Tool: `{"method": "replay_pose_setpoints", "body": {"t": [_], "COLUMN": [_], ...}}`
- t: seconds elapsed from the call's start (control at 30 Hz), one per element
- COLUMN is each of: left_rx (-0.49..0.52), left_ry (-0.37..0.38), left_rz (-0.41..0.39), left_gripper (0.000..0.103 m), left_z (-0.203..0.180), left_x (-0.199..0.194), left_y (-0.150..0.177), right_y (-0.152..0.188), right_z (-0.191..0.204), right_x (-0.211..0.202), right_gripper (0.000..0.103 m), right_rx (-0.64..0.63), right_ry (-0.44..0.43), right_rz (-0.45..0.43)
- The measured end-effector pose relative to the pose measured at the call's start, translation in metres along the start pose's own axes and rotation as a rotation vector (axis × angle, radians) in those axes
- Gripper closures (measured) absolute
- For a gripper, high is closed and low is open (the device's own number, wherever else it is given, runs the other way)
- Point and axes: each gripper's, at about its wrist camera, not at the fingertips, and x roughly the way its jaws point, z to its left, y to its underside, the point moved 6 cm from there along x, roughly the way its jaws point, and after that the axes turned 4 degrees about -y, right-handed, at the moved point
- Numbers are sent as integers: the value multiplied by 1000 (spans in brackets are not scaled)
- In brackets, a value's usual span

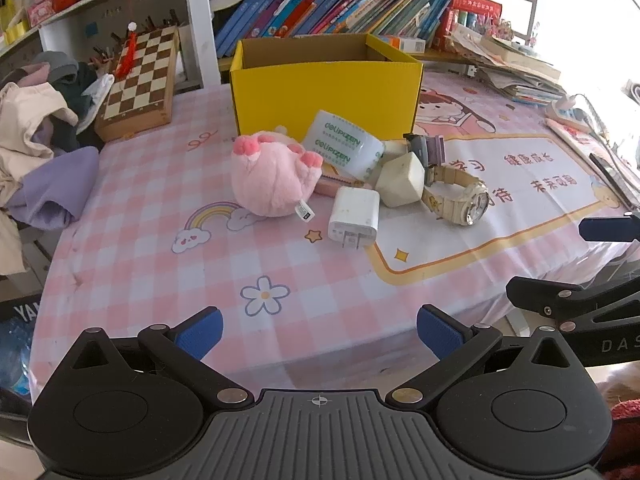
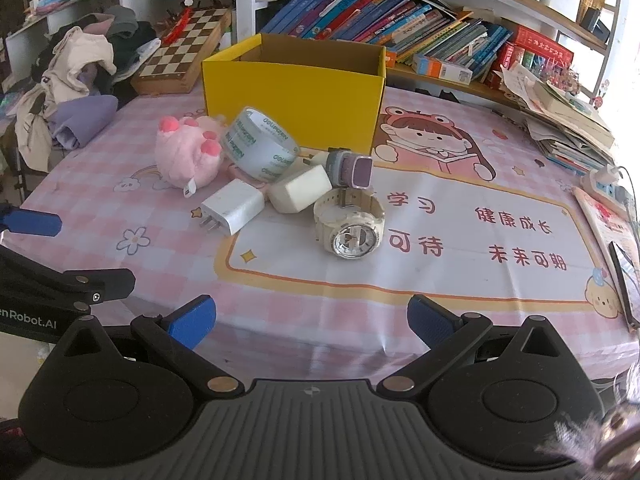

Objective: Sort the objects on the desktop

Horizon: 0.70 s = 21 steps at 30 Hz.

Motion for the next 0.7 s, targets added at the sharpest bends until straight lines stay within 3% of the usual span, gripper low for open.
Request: {"method": "replay_pose_setpoints", "body": {"t": [0.7], "left_rx": [22], "left_ry": [28], "left_rz": [-34], "left_gripper": [0], "left_z": [-4], "left_x": [-6], "left_y": [-4], "right_y": [1], "right_z": [2], "right_x": [-13], "right_gripper": [0], "right_rx": [-22], "right_ry": [58], "right_rz": [-36]}}
